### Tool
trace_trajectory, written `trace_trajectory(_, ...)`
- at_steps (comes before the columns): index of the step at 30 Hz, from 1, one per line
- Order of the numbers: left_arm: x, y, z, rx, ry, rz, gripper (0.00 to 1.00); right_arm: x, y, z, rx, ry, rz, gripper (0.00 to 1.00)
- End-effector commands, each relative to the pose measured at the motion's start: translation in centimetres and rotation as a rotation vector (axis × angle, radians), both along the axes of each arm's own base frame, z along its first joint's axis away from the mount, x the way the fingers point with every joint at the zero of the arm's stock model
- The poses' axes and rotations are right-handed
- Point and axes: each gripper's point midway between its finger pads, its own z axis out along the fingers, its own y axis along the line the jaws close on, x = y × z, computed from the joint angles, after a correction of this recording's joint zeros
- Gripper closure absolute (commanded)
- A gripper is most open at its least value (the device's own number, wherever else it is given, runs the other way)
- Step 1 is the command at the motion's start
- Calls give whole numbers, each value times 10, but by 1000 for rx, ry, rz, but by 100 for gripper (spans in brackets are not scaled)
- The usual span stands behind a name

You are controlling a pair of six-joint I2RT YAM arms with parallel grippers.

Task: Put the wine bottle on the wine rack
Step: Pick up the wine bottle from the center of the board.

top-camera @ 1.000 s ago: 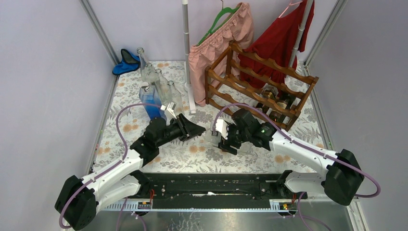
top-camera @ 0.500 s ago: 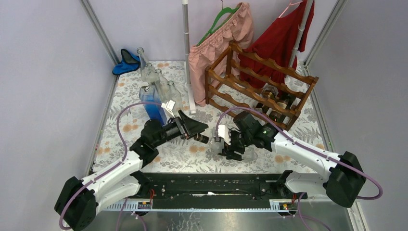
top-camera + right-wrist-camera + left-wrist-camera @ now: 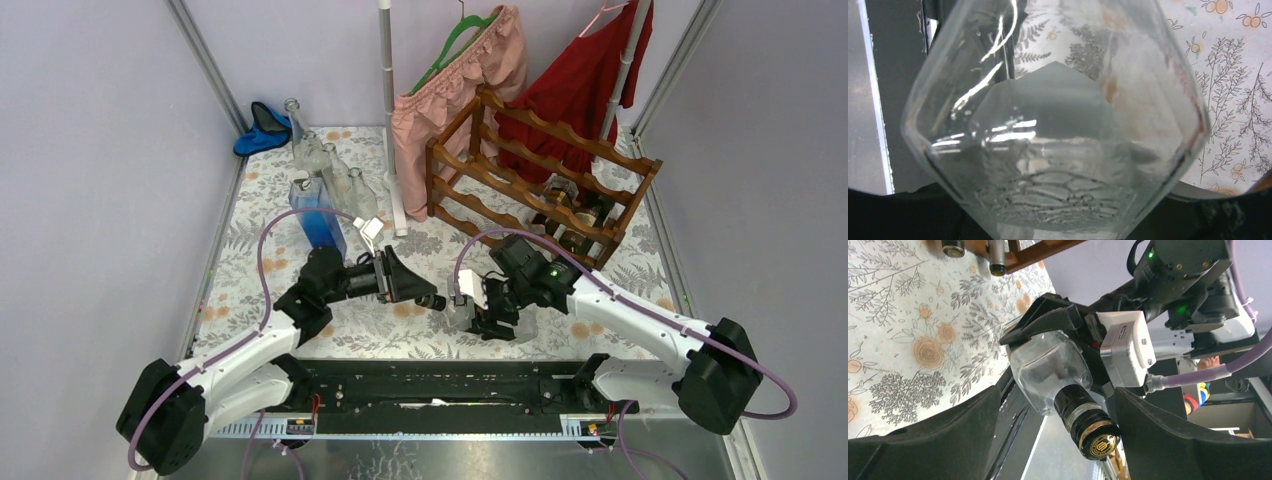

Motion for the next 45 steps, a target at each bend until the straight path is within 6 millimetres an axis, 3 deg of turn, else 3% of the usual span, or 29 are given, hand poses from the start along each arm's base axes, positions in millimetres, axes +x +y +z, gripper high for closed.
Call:
trace_trajectory(1,-21,7,-18,71,-21,-106,11,10,26,56,179,-121,92,100)
trace_trajectory(10,-25,18,-18,88,3,-141,11,14,22,55,156,-166,121,100)
trace_trajectory(24,-49,9,-19,19,87,-327,16,16,21,49,102,-170,184,100)
trace_trajectory(42,-53,0,-21,24,94,-321,22,13,29,35,-3,-216,239,100)
trace_trajectory(45,-54,-1,-24,31,101,-324,27,13,31,34,-14,-219,240,100)
